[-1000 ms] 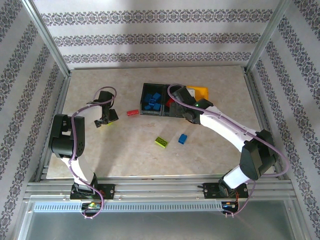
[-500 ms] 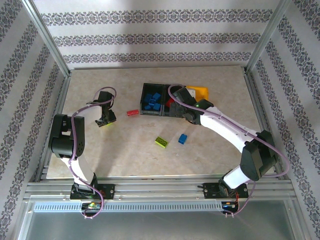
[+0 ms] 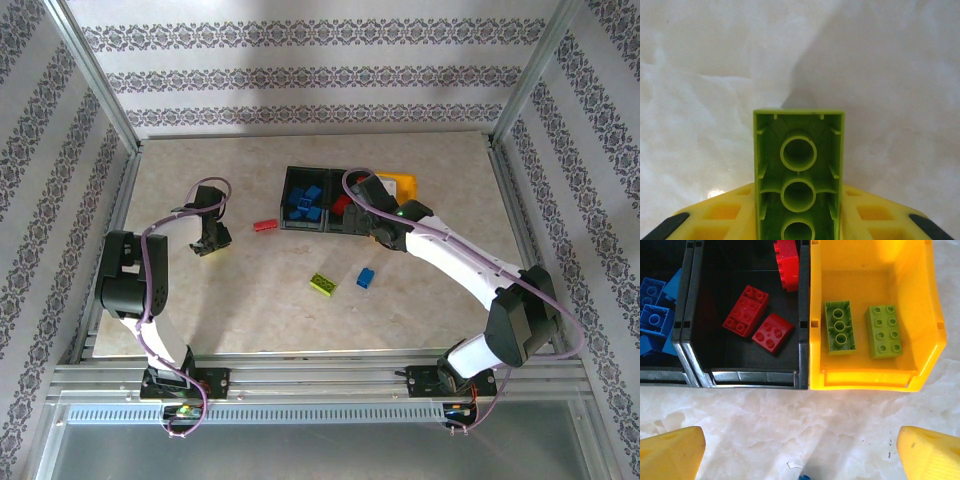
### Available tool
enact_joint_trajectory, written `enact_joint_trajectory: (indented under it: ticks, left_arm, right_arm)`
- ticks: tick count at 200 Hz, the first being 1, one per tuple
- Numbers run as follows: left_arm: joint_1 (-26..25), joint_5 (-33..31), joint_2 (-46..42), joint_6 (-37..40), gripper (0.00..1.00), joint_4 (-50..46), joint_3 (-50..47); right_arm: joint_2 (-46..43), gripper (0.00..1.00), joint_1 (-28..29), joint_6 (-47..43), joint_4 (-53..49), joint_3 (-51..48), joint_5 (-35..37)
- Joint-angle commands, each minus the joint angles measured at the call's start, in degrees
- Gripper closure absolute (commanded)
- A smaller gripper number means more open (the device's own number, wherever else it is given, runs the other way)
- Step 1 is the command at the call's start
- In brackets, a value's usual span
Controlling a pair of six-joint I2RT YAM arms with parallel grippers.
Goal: Sort the legos into containers by color
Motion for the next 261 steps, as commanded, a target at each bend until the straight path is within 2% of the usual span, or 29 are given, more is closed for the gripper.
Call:
enact_joint_trajectory:
  ticks: [1,67,95,123,159,186,223,261]
  left_arm:
    - [0.6,4.0,-1.1,-0.4,0.67,1.8,-1.7]
    - [-1.1,8.1,-8.6,-0.8,0.68,4.1,-2.9]
    - [-4.5,10.0,-11.2,-1.4,0.68,5.0,-1.1]
    - [-11.0,10.2,-10.8,-1.4,0.68,5.2,3.3]
    - [-20.0,13.6,-6.0,-2.3,0.68,7.9,11.6]
    - [-25.5,16.2,1.3,-2.0,0.68,8.5,20.6]
    - [-30.8,18.1,11.2,-0.7,0.68,7.9,33.7]
    - [-33.6,19.0,20.5,1.5,0.67,5.0,47.8]
  right_arm:
    - [-1.7,0.02,-0.8,1.0,0.1,-1.1,1.7]
    - [-2.6,0.02,-1.2,1.9,0.7,-2.5,2.1]
    - [-3.5,0.02,-1.4,2.6,1.1,-3.4,2.6]
    - [-5.5,0.02,-1.4,3.7,1.1,-4.9,4.3]
    - [-10.4,0.02,-1.5,5.3,1.1,-7.8,7.0]
    - [-15.3,0.02,-2.0,5.8,1.2,-10.5,9.1]
    - [-22.2,0.01,-3.0,6.2,0.8,-13.9,11.5]
    - [-28.4,0.02,-4.7,7.1,0.0,-17.0,12.8]
